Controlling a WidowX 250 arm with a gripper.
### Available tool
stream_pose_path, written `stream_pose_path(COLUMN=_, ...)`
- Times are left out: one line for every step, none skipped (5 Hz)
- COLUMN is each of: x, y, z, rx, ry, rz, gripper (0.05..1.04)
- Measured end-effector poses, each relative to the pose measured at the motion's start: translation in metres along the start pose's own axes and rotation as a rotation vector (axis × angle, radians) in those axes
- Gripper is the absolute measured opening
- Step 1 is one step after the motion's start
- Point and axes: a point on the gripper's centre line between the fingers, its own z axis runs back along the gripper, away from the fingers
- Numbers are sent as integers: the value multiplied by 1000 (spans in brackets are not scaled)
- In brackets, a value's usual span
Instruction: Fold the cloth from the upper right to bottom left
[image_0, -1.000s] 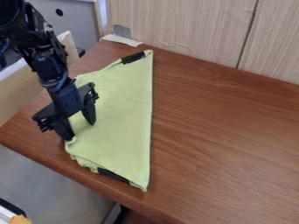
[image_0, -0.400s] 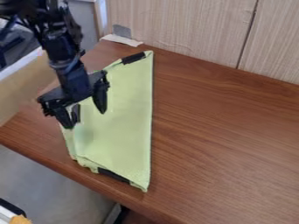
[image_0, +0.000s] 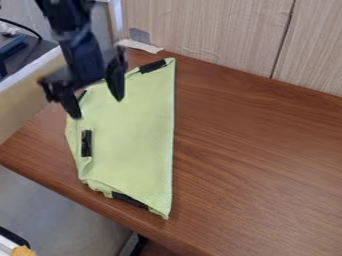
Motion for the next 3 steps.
stream_pose_path(x=2, y=7, z=17, rx=3, ry=23, rz=-15, gripper=999)
stream_pose_path(x=3, y=13, z=27, rx=19, ry=30, rz=-26, gripper=999)
stream_pose_path(x=3, y=12, z=27, rx=17, ry=28, rz=-26, gripper=999)
